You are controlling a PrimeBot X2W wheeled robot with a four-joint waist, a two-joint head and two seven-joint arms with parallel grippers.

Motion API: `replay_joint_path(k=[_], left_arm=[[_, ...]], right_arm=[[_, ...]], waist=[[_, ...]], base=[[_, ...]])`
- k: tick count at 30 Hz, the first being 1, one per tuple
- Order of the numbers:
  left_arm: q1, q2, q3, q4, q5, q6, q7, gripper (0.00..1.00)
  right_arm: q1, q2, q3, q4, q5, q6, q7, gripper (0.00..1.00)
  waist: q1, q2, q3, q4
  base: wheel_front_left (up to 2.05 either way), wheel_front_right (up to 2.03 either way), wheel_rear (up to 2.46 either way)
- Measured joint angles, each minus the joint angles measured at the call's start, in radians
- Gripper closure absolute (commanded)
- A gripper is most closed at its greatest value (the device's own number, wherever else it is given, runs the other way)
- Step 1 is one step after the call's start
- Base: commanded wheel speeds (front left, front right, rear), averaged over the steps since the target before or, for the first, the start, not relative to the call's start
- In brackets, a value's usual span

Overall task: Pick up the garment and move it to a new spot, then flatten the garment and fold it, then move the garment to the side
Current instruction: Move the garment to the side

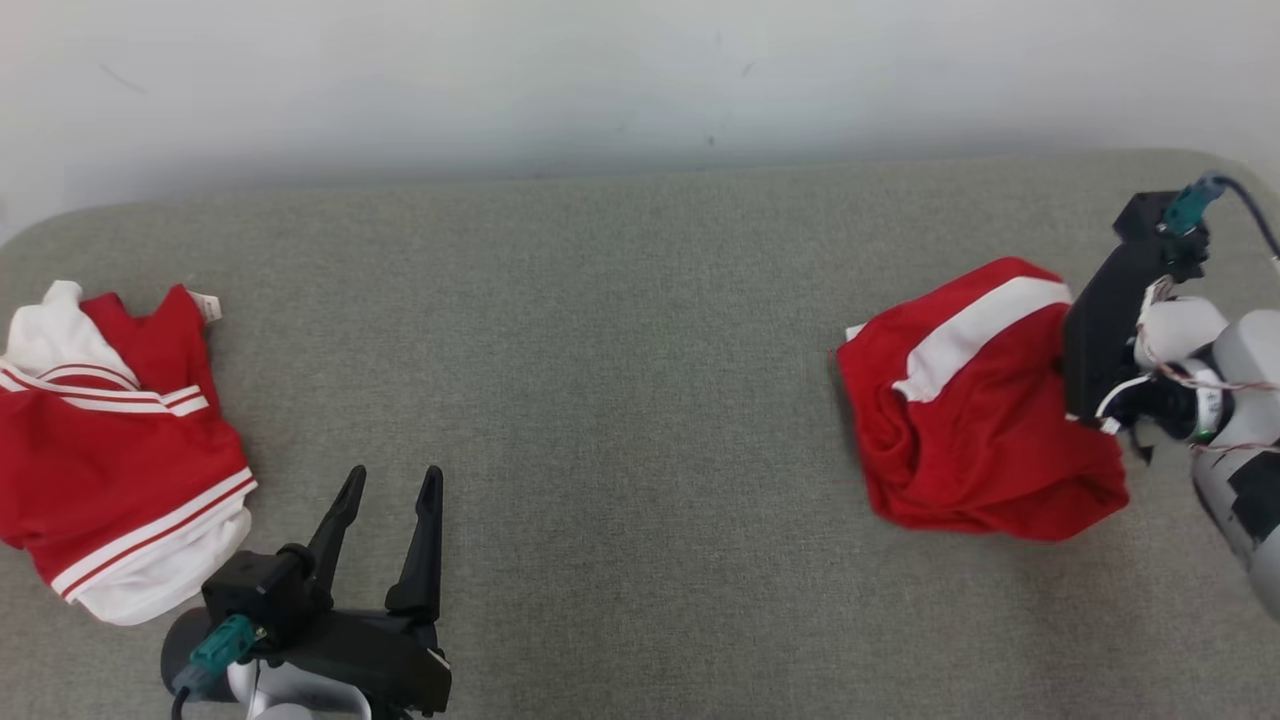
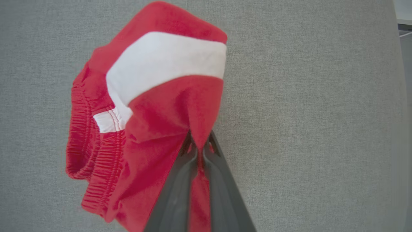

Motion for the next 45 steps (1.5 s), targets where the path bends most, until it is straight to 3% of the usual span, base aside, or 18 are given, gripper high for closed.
replay_joint_path(k=[19,45], left_arm=[[-0.010,0.034,0.012,-0.035,0.005,-0.001,0.013,0.00],[-0.012,0.056,0.004,-0.062,0.013,-0.010,0.033,0.00]], right_arm=[[-0.112,-0.104,0.008,0.038,-0.063,0.006,-0.010,1.00],[-0.170,-0.150,0.046,0.076,-0.141,0.016,-0.054,1.00]], waist=[[0.0000,0.0001,0.085,-0.047],[0.0001,0.0000,0.115,-0.060]], base=[[0.00,0.00,0.00],[0.00,0.00,0.00]])
